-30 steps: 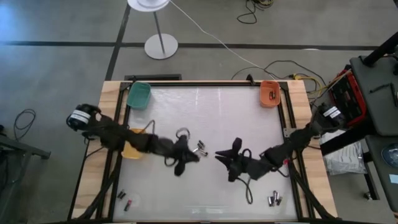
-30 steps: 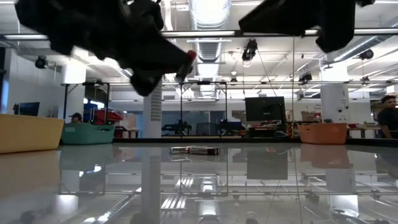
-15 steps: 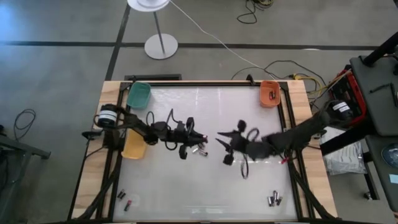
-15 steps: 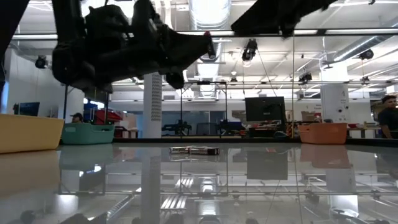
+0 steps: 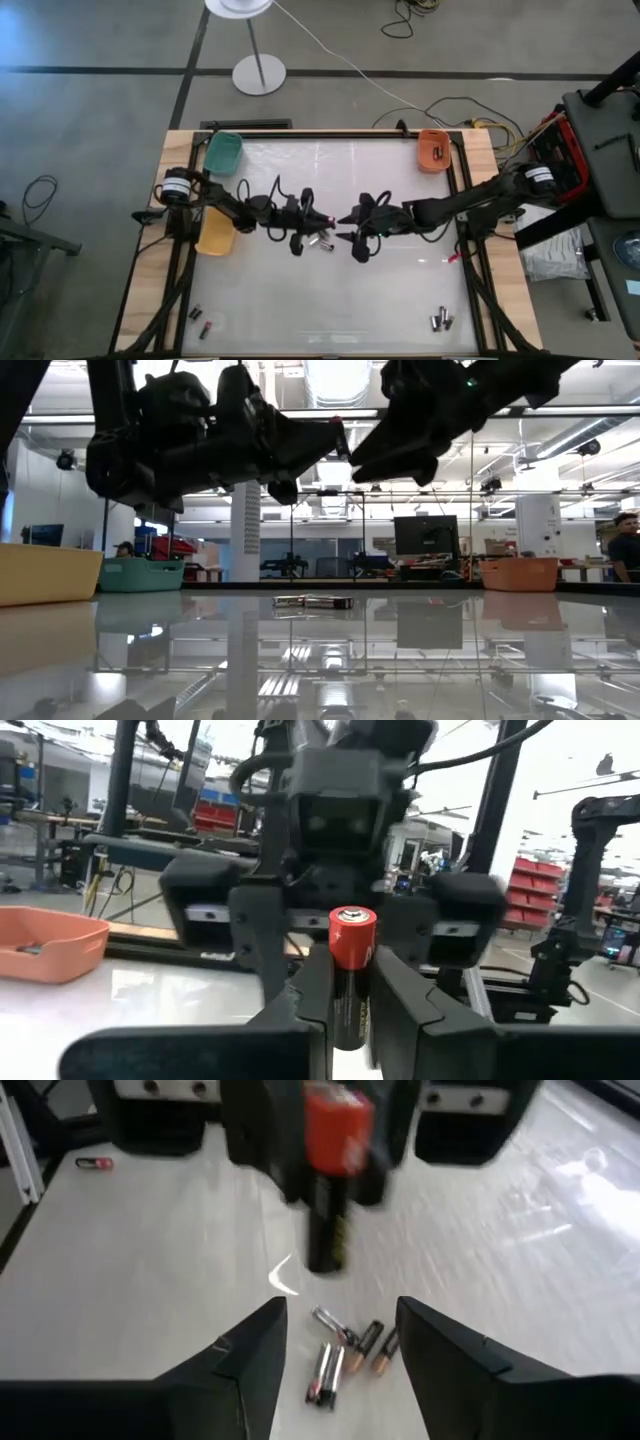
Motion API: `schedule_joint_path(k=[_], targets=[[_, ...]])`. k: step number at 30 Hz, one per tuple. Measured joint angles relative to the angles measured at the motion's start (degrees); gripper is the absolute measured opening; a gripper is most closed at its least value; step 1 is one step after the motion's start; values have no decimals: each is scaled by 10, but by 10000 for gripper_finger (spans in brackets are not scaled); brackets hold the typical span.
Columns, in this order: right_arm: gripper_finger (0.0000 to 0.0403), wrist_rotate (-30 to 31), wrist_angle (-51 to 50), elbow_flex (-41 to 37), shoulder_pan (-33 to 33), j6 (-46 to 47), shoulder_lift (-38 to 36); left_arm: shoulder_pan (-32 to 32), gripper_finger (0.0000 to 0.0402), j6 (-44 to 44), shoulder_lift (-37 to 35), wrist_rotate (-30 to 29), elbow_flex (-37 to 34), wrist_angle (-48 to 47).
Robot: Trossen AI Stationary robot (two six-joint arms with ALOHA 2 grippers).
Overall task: Sort batteries
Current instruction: Put the red battery into the orange bin
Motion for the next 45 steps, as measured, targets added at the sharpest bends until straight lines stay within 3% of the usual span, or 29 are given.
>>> schedule_joint_path(k=[8,19,21,28,32,36,45], targets=[[180,5,51,44,-6,-35,35,0,22,0,0,-1,-4,1],[104,4,-40,118,-6,-29,85,0,10,6,-9,8,-33,-3],[111,2,-53,127,-6,-23,87,0,10,6,-19,4,-39,-7],[191,3,-76,136,-6,-27,84,1,10,8,-32,-8,-33,2],[201,5,-88,141,-6,-35,71,0,10,8,-33,-6,-31,2],[179,11,-98,140,-6,-37,57,0,11,9,-32,-5,-31,2],[79,23,-108,139,-6,-43,46,1,11,17,-32,1,-31,-1]])
